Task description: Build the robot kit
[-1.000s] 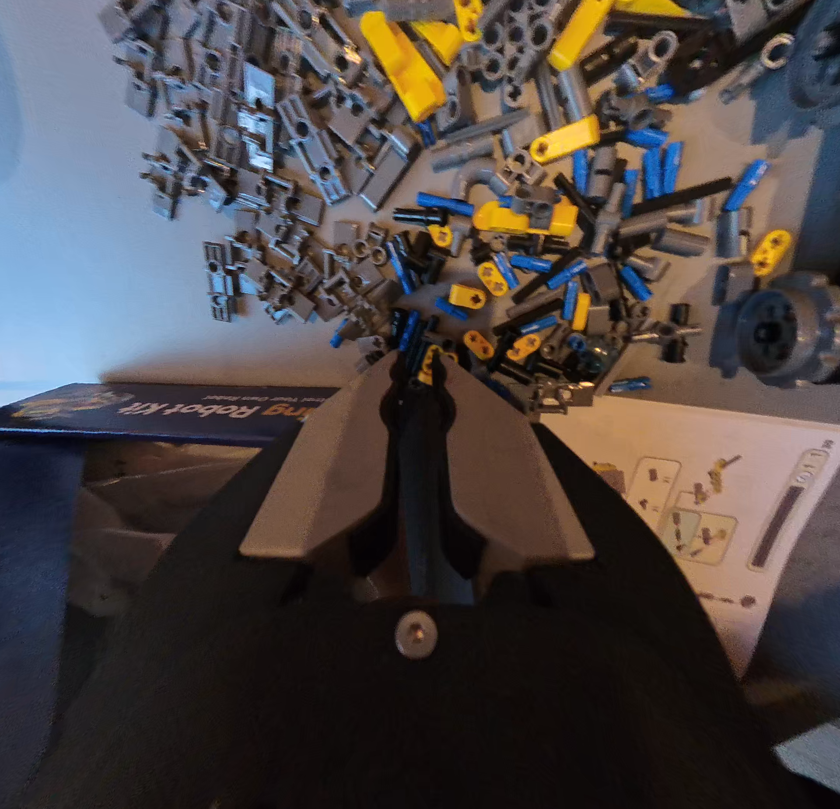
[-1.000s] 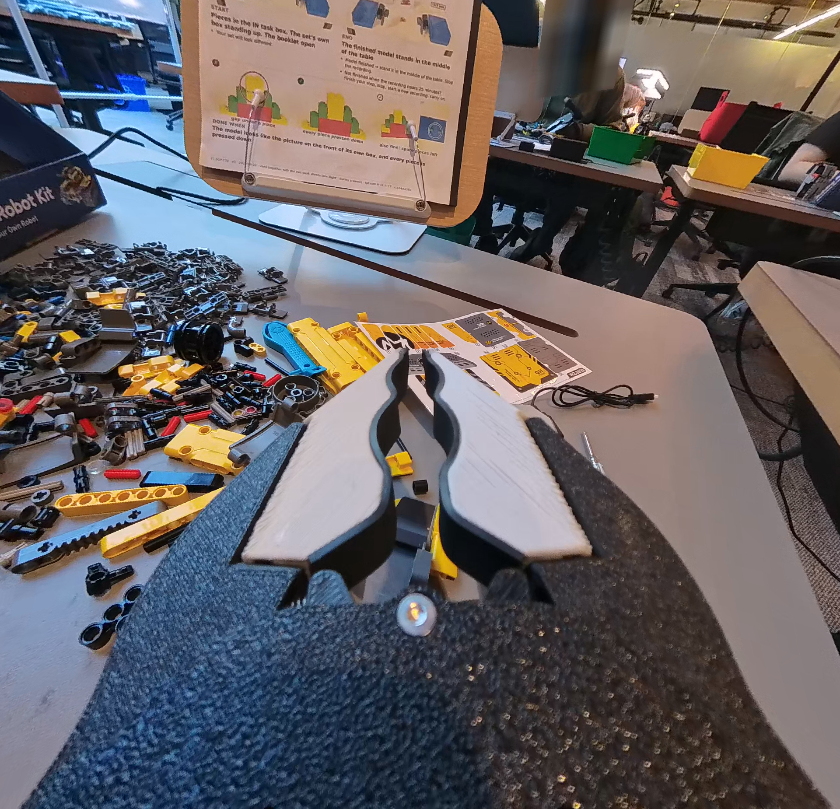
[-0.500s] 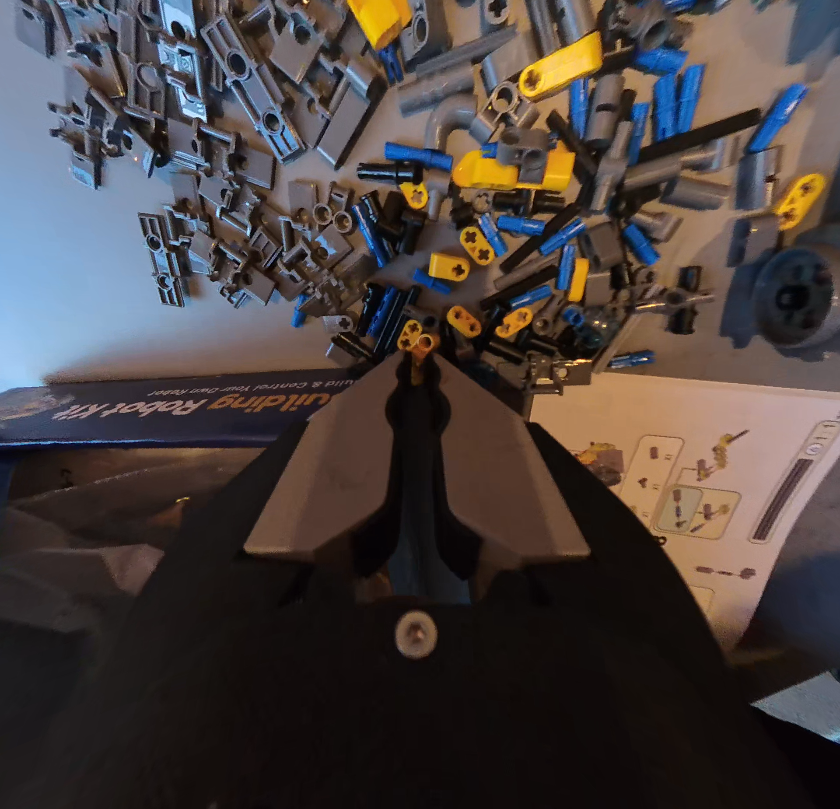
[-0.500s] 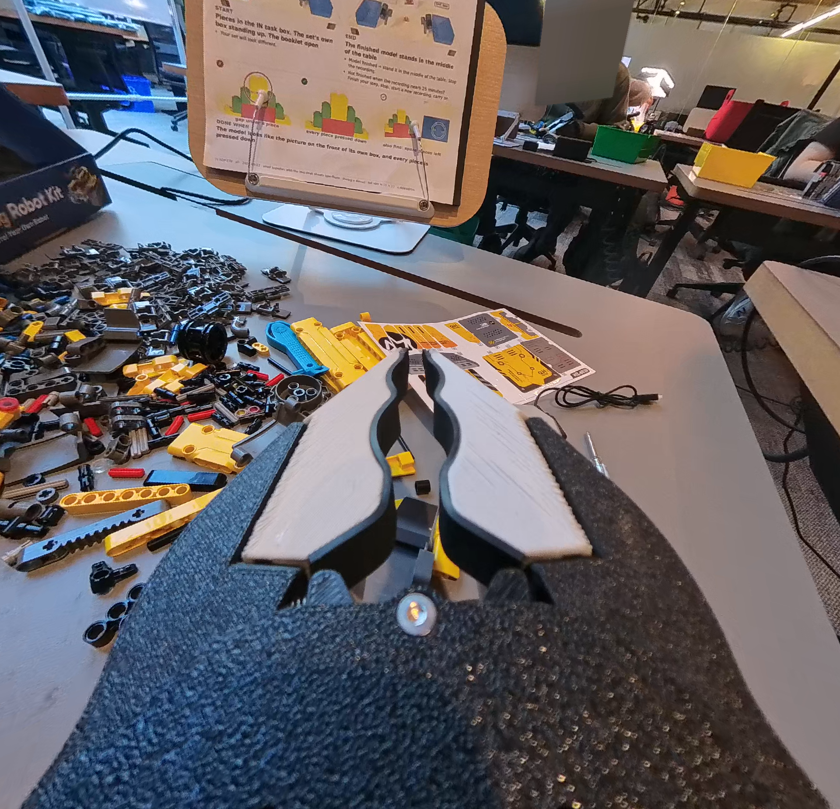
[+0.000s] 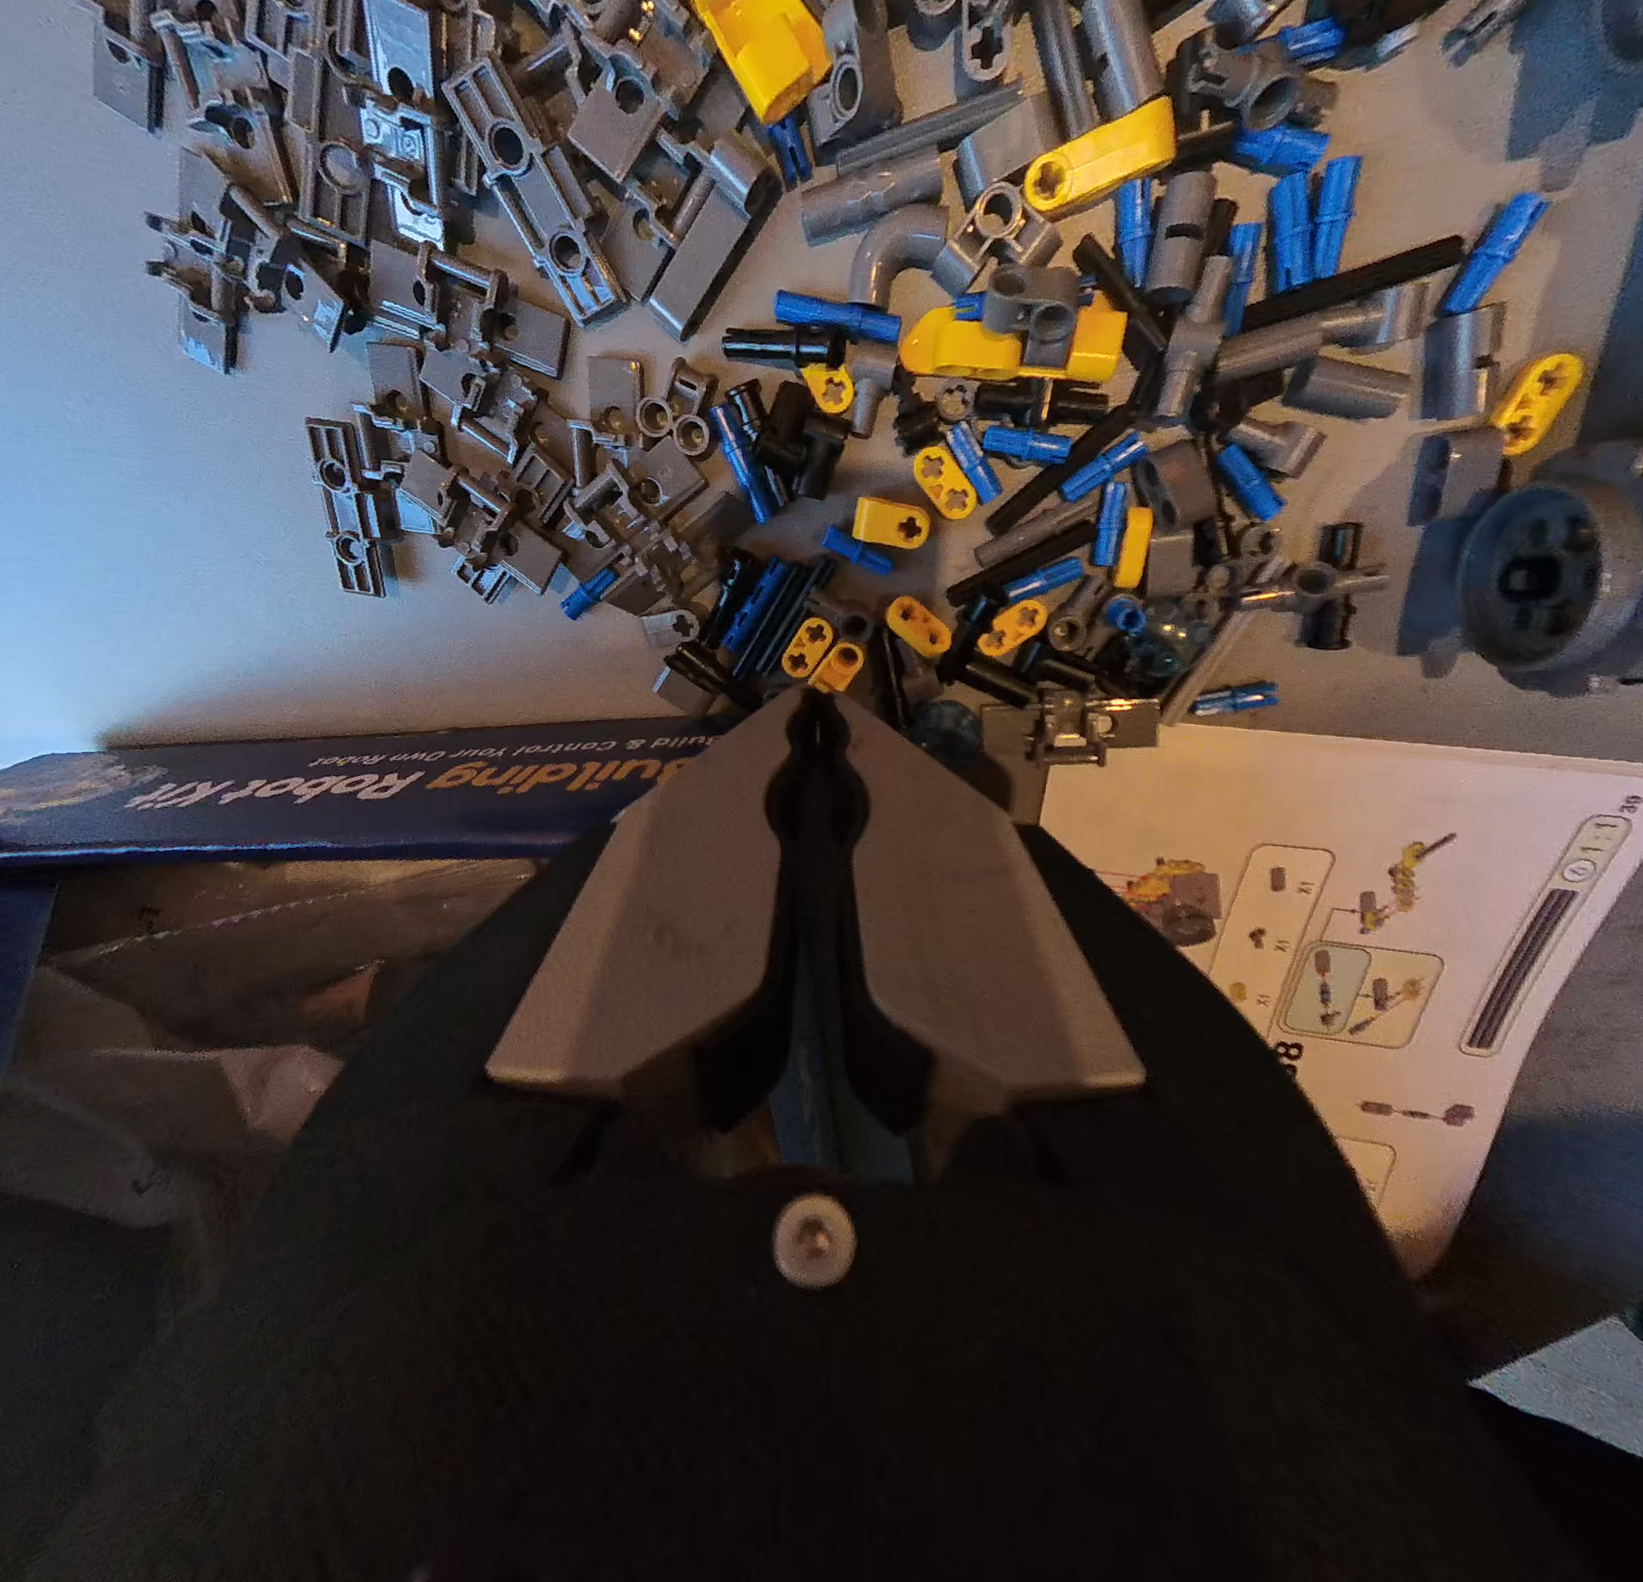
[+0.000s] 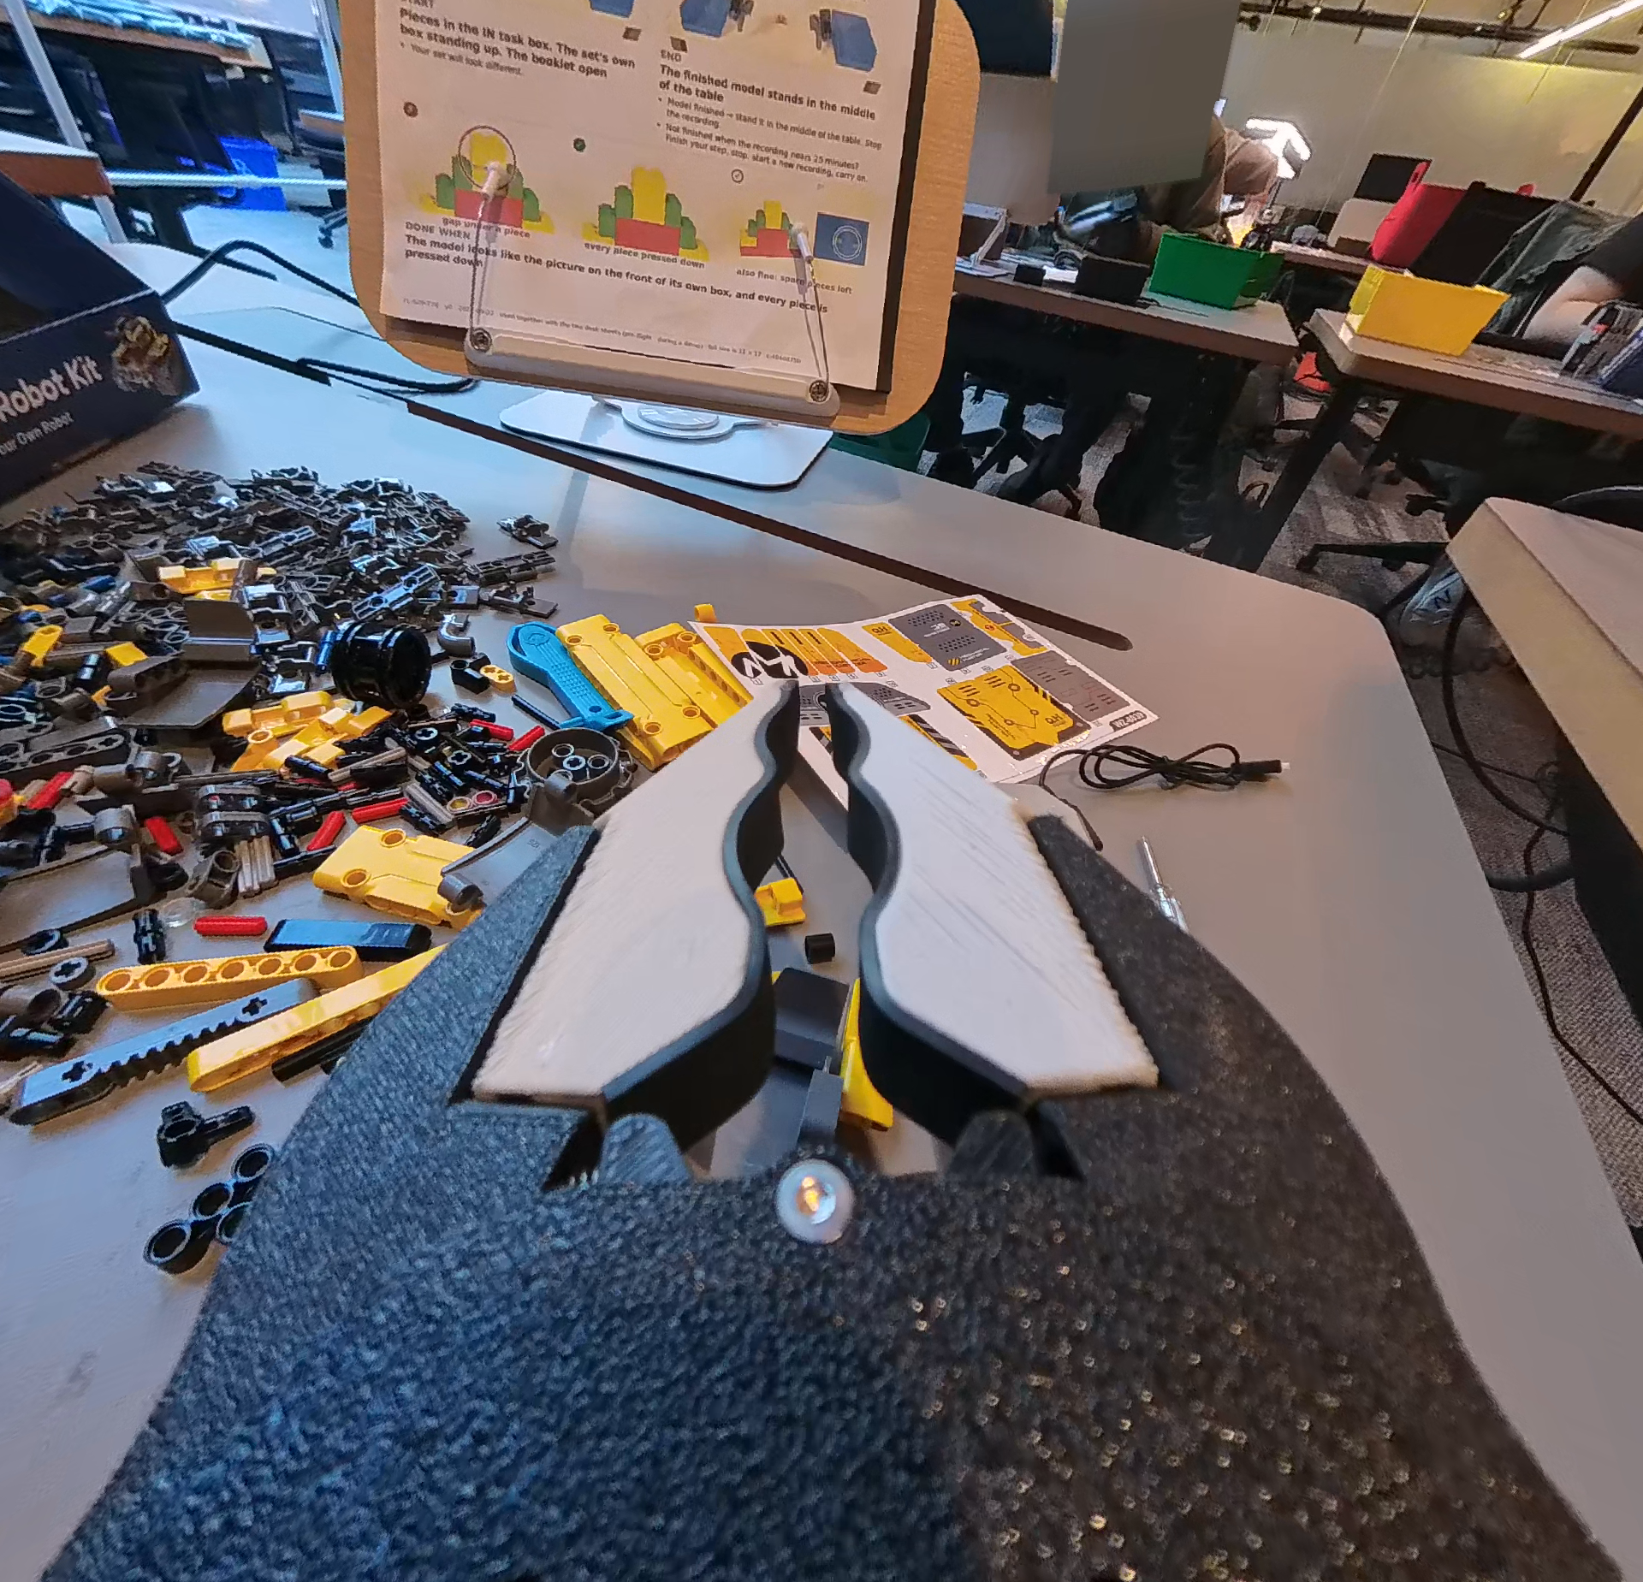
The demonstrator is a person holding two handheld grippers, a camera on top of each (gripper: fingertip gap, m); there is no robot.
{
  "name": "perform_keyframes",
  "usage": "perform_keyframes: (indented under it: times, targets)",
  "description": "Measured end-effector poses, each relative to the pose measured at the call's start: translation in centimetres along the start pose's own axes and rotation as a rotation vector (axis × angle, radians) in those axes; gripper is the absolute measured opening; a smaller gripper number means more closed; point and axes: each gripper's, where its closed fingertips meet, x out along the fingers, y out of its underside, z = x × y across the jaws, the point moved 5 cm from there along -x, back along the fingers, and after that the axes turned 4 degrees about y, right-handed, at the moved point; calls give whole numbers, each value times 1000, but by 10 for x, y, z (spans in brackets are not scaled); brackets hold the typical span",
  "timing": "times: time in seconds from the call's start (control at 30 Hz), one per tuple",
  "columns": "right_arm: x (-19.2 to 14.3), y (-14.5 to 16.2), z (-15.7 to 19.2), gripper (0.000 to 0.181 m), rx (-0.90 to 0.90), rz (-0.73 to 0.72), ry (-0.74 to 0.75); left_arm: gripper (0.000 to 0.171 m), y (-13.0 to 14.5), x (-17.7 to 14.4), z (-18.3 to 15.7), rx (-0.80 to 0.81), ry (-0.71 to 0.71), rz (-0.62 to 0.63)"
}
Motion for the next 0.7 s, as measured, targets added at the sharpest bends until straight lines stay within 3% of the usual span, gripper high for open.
perform_keyframes:
  times: [0.7]
  targets:
    - [2, 2, 0, 6, -32, 13, 23, 9, 0, -2, -5, 36, -17, 10]
